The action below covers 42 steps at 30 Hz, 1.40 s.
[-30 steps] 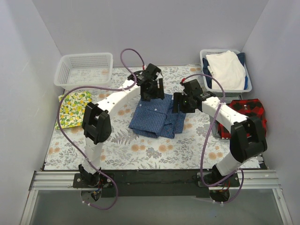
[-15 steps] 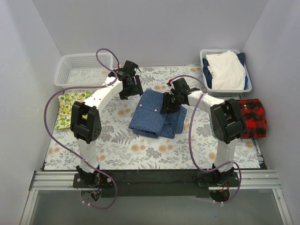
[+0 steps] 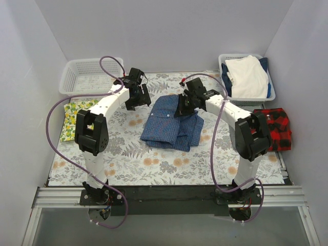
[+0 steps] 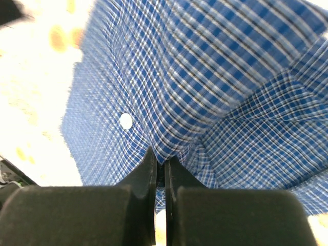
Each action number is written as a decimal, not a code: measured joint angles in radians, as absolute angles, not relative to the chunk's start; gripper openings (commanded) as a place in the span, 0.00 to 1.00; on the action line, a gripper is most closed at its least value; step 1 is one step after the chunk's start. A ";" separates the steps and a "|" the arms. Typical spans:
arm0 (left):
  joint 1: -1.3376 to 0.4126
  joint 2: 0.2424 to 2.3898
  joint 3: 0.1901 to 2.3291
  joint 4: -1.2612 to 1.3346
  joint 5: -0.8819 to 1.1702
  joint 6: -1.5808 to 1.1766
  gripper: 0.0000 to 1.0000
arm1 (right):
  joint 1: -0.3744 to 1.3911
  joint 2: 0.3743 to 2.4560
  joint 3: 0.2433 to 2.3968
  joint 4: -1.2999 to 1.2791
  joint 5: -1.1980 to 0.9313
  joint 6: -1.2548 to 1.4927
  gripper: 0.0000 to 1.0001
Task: Fold and stack the long sleeve shirts
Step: Fold the shirt
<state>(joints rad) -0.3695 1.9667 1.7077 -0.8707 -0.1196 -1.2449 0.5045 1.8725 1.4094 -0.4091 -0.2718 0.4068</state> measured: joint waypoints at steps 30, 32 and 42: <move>-0.375 2.026 1.679 -0.815 0.015 -1.213 0.68 | 0.394 1.401 0.913 -0.577 -0.078 0.411 0.01; -0.379 2.025 1.674 -0.791 0.048 -1.191 0.68 | 0.366 1.402 0.865 -0.581 -0.072 0.413 0.01; -0.550 2.024 1.654 -0.696 0.237 -1.033 0.68 | 0.333 1.446 0.807 -0.549 -0.087 0.418 0.01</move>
